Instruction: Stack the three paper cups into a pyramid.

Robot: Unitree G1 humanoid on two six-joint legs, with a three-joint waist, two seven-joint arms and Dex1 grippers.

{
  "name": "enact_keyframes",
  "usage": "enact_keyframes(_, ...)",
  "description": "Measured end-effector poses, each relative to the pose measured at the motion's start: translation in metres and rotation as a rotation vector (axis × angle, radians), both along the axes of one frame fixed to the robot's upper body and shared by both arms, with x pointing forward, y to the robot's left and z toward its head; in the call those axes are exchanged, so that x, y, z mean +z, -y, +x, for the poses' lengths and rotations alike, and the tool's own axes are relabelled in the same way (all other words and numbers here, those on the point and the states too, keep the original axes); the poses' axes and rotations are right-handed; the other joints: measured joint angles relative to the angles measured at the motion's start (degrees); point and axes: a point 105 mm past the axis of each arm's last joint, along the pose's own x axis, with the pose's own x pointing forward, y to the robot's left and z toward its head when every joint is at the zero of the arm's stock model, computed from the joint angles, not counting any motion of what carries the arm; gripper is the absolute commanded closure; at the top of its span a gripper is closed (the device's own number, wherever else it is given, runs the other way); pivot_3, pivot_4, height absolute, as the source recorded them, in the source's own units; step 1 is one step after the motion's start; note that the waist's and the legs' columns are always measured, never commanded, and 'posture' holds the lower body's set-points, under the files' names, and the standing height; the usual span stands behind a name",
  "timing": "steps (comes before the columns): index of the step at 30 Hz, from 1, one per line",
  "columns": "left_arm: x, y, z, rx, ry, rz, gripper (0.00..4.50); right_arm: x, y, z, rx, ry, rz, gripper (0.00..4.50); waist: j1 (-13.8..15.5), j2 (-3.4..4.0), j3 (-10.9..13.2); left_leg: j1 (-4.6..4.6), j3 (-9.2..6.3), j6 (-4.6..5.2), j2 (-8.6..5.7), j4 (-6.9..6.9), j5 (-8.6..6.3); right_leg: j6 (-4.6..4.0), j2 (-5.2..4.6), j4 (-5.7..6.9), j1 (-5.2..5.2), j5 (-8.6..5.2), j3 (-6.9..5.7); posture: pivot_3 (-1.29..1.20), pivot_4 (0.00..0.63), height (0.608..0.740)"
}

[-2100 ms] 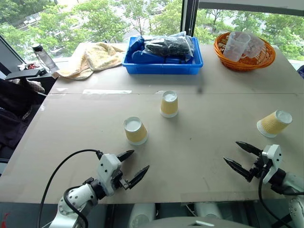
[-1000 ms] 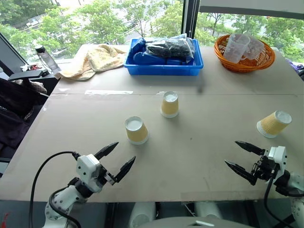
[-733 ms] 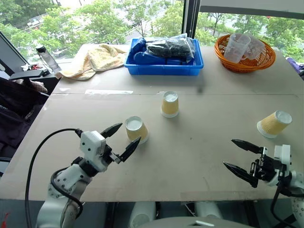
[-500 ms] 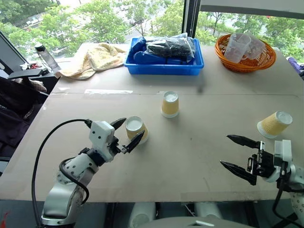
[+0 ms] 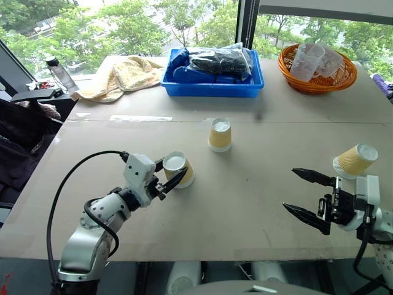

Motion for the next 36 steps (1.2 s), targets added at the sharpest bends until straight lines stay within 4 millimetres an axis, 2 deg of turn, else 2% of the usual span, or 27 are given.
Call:
enact_keyframes(2,0.0,0.003,0.0,-0.032,0.002,0.0,2.12,0.0,0.0,0.0,0.0,-0.002,0.0,0.0,0.0,0.0,0.0,0.0,0.0,0.0,-0.01,0.0,0.0,0.0,0.0,0.0,0.0,0.0,0.0,0.0,0.15,0.733)
enact_keyframes(4,0.003,0.018,0.001,-0.13,0.009,-0.001,2.12,0.0,0.001,0.0,0.0,-0.007,-0.001,0.0,0.2,-0.01,0.0,-0.04,-0.05,0.0,-0.03,0.05,0.0,0.0,0.0,0.0,0.01,0.0,-0.05,0.0,0.15,0.733)
enact_keyframes(8,0.008,0.062,-0.001,-0.393,0.02,-0.002,2.12,0.001,0.008,0.0,-0.014,-0.013,-0.029,0.0,0.2,-0.03,0.0,-0.03,-0.02,0.0,-0.1,0.11,0.0,0.0,-0.01,0.0,0.1,0.01,0.0,0.0,0.15,0.733)
enact_keyframes(10,0.007,0.077,0.0,-0.482,0.018,0.002,2.12,0.0,0.011,-0.001,-0.024,-0.021,-0.037,0.0,0.1,-0.02,0.0,0.03,-0.03,0.01,-0.12,0.11,0.0,0.01,0.01,-0.02,0.16,0.01,0.01,0.0,0.15,0.733)
enact_keyframes(12,0.005,0.102,-0.007,-0.643,0.019,0.022,2.12,-0.001,0.013,-0.001,-0.033,-0.025,-0.039,0.0,0.0,-0.03,0.0,0.04,-0.05,0.01,-0.13,0.11,0.0,0.01,0.09,-0.01,0.17,0.01,0.02,0.0,0.15,0.733)
enact_keyframes(16,-0.005,0.118,-0.011,-0.769,0.028,0.068,2.12,-0.003,0.016,-0.002,-0.07,-0.033,-0.039,0.0,-0.1,-0.02,0.0,0.09,-0.09,0.01,-0.11,0.08,0.0,0.0,0.27,0.01,0.18,0.0,0.04,0.0,0.15,0.733)
enact_keyframes(19,-0.009,0.126,-0.008,-0.8,0.022,0.059,0.65,-0.001,0.013,-0.003,-0.086,-0.022,-0.031,0.0,0.0,-0.02,0.0,0.09,-0.16,0.01,-0.09,0.09,0.01,0.0,0.28,0.04,0.18,0.0,0.02,0.0,0.15,0.733)
enact_keyframes(20,-0.009,0.126,-0.008,-0.806,0.026,0.064,0.18,0.0,0.012,-0.004,-0.088,-0.021,-0.03,0.0,0.0,-0.02,0.0,0.09,-0.16,0.01,-0.09,0.09,0.01,0.0,0.28,0.04,0.18,0.01,0.03,0.0,0.15,0.733)
enact_keyframes(21,-0.01,0.126,-0.009,-0.824,0.03,0.078,0.08,-0.001,0.012,-0.005,-0.095,-0.022,-0.031,0.0,0.0,-0.02,0.0,0.09,-0.15,0.01,-0.08,0.09,0.01,0.0,0.27,0.04,0.19,0.0,0.03,0.0,0.15,0.733)
enact_keyframes(25,-0.015,0.119,-0.013,-0.862,0.01,0.128,0.08,-0.001,0.011,-0.004,-0.119,-0.021,-0.033,0.0,0.0,-0.02,0.0,0.09,-0.13,0.01,-0.04,0.1,0.01,0.0,0.23,0.04,0.18,0.0,0.07,0.0,0.15,0.733)
enact_keyframes(29,-0.018,0.105,-0.012,-0.841,-0.012,0.161,0.08,0.005,0.009,0.007,-0.169,0.004,-0.013,0.0,0.0,-0.03,0.0,0.09,-0.11,0.01,-0.03,0.11,0.01,0.0,0.2,0.03,0.18,0.0,0.08,0.0,0.15,0.733)
enact_keyframes(30,-0.012,0.093,-0.009,-0.806,-0.012,0.166,0.08,0.01,0.003,0.017,-0.186,0.012,0.01,0.0,-0.4,-0.1,0.1,0.1,-0.1,0.01,0.02,0.11,0.01,0.0,0.22,0.04,0.16,0.01,0.08,0.0,0.15,0.733)
enact_keyframes(33,0.005,0.074,-0.004,-0.742,0.024,0.151,0.08,0.013,-0.006,0.029,-0.2,0.009,0.008,0.0,-0.2,-0.08,0.1,0.1,-0.13,0.01,0.06,0.1,0.01,-0.01,0.21,0.06,0.16,0.01,0.03,0.0,0.15,0.733)
enact_keyframes(36,0.031,0.048,-0.006,-0.65,0.055,0.092,0.08,0.017,-0.028,0.06,-0.21,0.016,-0.02,0.0,-1.3,-0.1,0.1,0.09,-0.09,0.01,0.08,0.1,0.01,-0.01,0.17,0.07,0.12,0.01,0.04,0.0,0.15,0.733)
